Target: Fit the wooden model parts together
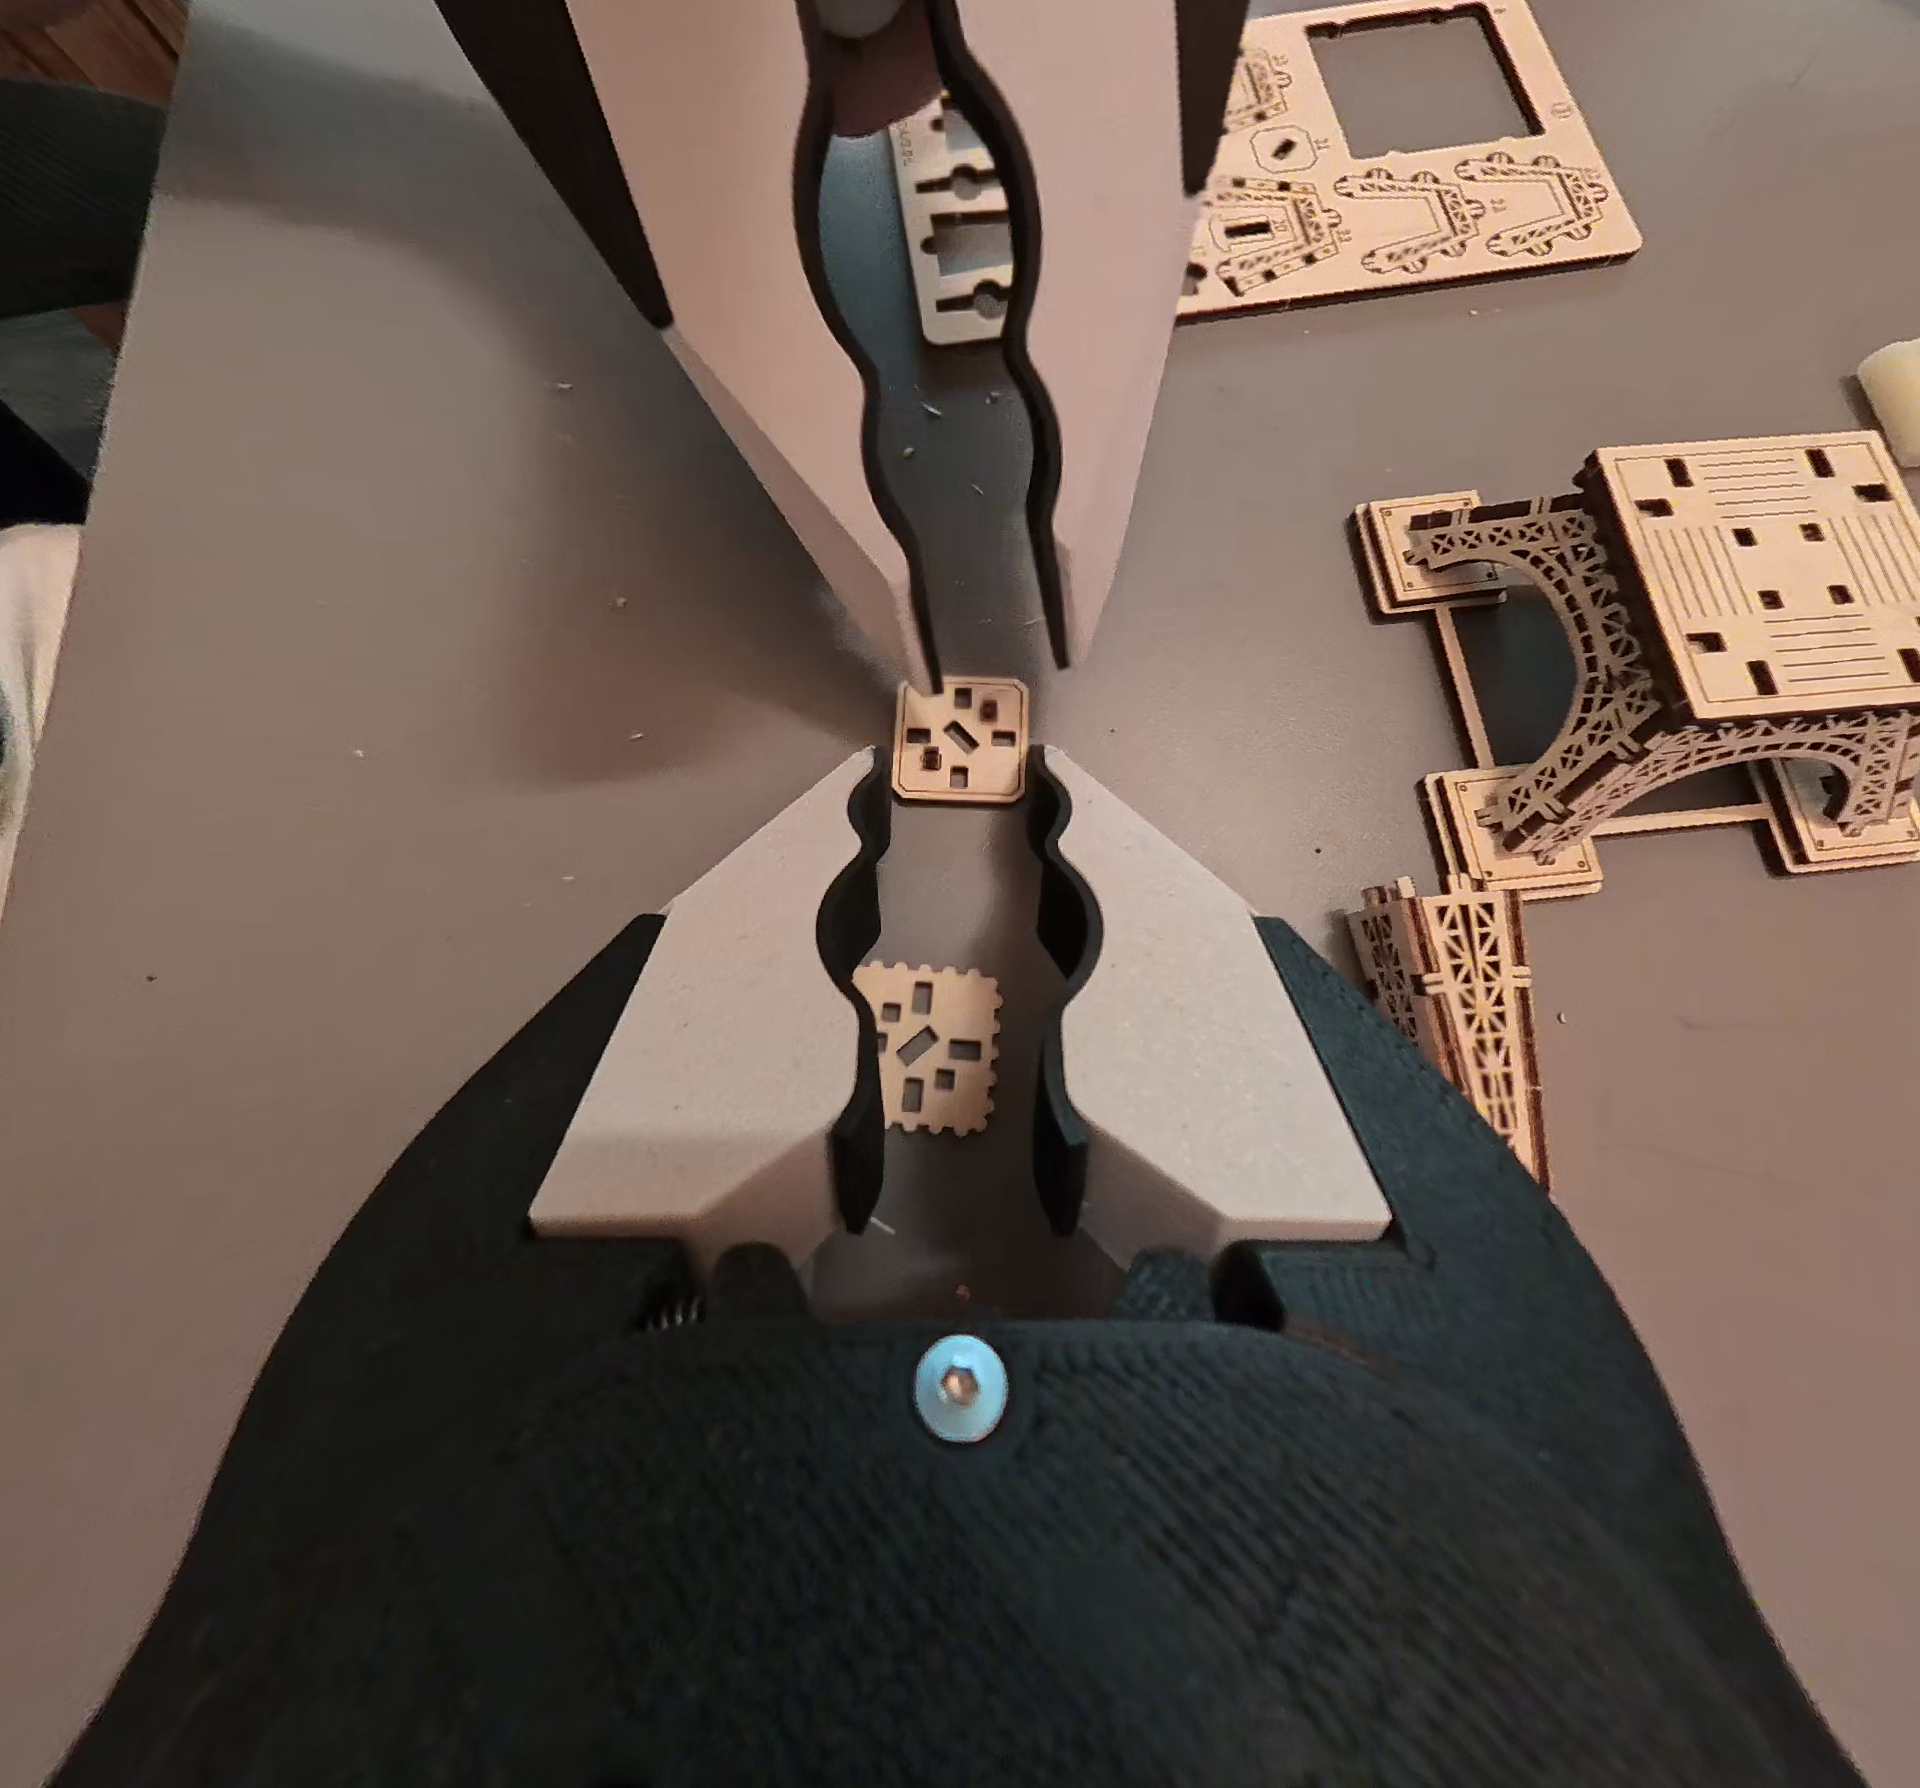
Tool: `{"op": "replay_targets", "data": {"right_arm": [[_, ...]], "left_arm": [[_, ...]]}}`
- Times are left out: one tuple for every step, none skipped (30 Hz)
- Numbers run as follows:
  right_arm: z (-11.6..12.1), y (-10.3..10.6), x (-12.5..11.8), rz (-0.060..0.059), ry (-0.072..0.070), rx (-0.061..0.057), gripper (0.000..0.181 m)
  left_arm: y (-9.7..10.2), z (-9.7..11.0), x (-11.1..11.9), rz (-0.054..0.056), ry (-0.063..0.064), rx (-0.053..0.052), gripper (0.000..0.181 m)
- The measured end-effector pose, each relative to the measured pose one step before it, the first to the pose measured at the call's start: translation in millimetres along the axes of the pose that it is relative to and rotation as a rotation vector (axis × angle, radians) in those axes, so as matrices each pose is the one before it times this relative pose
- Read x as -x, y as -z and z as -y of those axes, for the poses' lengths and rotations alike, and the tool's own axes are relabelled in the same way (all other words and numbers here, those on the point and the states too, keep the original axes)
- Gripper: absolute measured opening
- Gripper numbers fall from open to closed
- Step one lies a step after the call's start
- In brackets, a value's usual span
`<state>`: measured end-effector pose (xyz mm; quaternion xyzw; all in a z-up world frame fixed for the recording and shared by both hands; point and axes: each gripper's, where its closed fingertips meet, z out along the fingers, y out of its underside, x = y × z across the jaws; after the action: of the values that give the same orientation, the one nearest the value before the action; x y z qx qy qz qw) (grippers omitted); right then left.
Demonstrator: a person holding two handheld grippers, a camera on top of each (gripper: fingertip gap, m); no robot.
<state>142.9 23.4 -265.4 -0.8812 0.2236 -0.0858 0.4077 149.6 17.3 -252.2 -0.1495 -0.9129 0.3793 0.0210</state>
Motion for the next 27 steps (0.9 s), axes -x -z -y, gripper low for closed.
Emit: {"op": "replay_targets", "data": {"right_arm": [[0.95, 2.10, 0.97, 0.0091, 0.0048, -0.0113, 0.026], [5.88, 5.62, -0.80, -0.0072, 0.0131, -0.0423, 0.032], [9.14, 10.55, -1.06, -0.0102, 0.0163, -0.0476, 0.034], [8.42, 13.19, -1.58, -0.0121, 0.0145, -0.0292, 0.034], [3.34, 13.40, -0.97, -0.0074, 0.0137, 0.0024, 0.036], [-4.12, 11.56, 1.00, 0.0030, 0.0134, 0.0347, 0.038], [-8.36, 7.97, 0.78, -0.0029, 0.0123, 0.0441, 0.039], [-7.76, 3.39, -0.62, -0.0193, -0.0053, 0.0265, 0.040], [-6.22, -0.42, 3.13, 0.0023, -0.0121, 0.0193, 0.041], [-4.46, -3.10, 5.11, 0.0127, -0.0137, 0.0125, 0.041], [-5.93, -4.20, 2.23, -0.0036, -0.0134, 0.0244, 0.041], [-8.92, -3.97, -0.27, -0.0143, -0.0040, 0.0481, 0.043], [-9.23, -3.16, -0.63, -0.0102, 0.0024, 0.0559, 0.046], [-6.10, -2.55, -0.75, -0.0087, 0.0039, 0.0403, 0.049], [-0.78, -2.33, 1.96, 0.0096, 0.0014, 0.0041, 0.050], [2.41, -2.52, 3.93, 0.0234, -0.0036, -0.0174, 0.050], [2.11, -2.58, 0.75, 0.0071, -0.0059, -0.0131, 0.050], [1.19, -1.74, -1.93, -0.0091, -0.0026, -0.0044, 0.051], [0.77, -0.70, -1.35, -0.0057, 0.0052, 0.0006, 0.049], [0.57, -0.25, -0.87, -0.0035, 0.0056, 0.0005, 0.047], [0.20, -0.32, -0.27, 0.0015, -0.0019, -0.0002, 0.045], [0.35, -0.74, 1.60, 0.0172, -0.0093, -0.0050, 0.039], [1.06, -1.11, 2.17, 0.0217, -0.0138, -0.0133, 0.030], [0.77, -0.58, -2.19, -0.0071, -0.0039, -0.0133, 0.027], [0.02, -0.01, -0.10, 0.0034, -0.0012, -0.0069, 0.027], [-0.05, 0.04, 0.02, 0.0016, 0.0043, 0.0001, 0.027], [0.14, 0.00, -0.11, -0.0025, 0.0090, 0.0045, 0.026]], "left_arm": [[2.94, 1.37, -1.25, 0.0046, 0.0019, -0.0127, 0.019], [3.20, 0.92, -1.07, 0.0068, 0.0040, -0.0113, 0.021], [3.29, 0.82, -0.29, 0.0130, 0.0036, -0.0136, 0.022], [2.88, 0.78, -0.82, 0.0094, 0.0010, -0.0157, 0.022], [2.22, -0.06, -1.75, 0.0005, 0.0005, -0.0120, 0.021], [1.12, -1.69, -2.23, -0.0048, 0.0021, -0.0026, 0.021], [0.06, -2.94, -0.79, 0.0019, 0.0036, 0.0056, 0.022], [-0.82, -3.09, 0.75, 0.0114, 0.0043, 0.0069, 0.022], [-1.33, -2.89, -0.49, 0.0035, 0.0024, 0.0054, 0.022], [-1.86, -1.73, -2.18, -0.0073, 0.0000, -0.0012, 0.022], [-1.96, -0.13, -2.77, -0.0115, -0.0025, -0.0102, 0.022], [-1.92, 0.04, -2.64, -0.0143, -0.0041, -0.0065, 0.022], [-0.92, -2.03, -1.35, -0.0095, -0.0046, 0.0114, 0.022], [0.20, -2.73, 1.68, 0.0087, -0.0008, 0.0175, 0.023], [0.50, -0.98, 2.98, 0.0181, 0.0075, 0.0057, 0.022], [0.53, 1.49, 0.66, 0.0062, 0.0122, -0.0110, 0.022], [0.28, 2.41, -2.36, -0.0101, 0.0092, -0.0198, 0.022], [0.28, 1.99, -3.14, -0.0122, 0.0023, -0.0183, 0.022], [0.16, 0.55, -2.18, -0.0054, -0.0041, -0.0086, 0.022], [0.28, -0.66, -0.45, 0.0030, -0.0060, 0.0033, 0.022], [0.27, -1.06, 0.62, 0.0066, -0.0043, 0.0094, 0.022], [0.40, 0.12, 1.06, 0.0061, -0.0014, 0.0057, 0.021], [0.59, 1.74, 0.58, 0.0038, 0.0002, -0.0033, 0.021], [0.77, 2.95, -0.23, 0.0005, -0.0010, -0.0098, 0.021], [0.78, 3.17, -0.33, 0.0016, -0.0032, -0.0106, 0.021], [0.78, 2.40, -0.19, 0.0050, -0.0047, -0.0069, 0.021], [0.68, 1.51, -0.11, 0.0052, -0.0060, -0.0012, 0.021]]}}
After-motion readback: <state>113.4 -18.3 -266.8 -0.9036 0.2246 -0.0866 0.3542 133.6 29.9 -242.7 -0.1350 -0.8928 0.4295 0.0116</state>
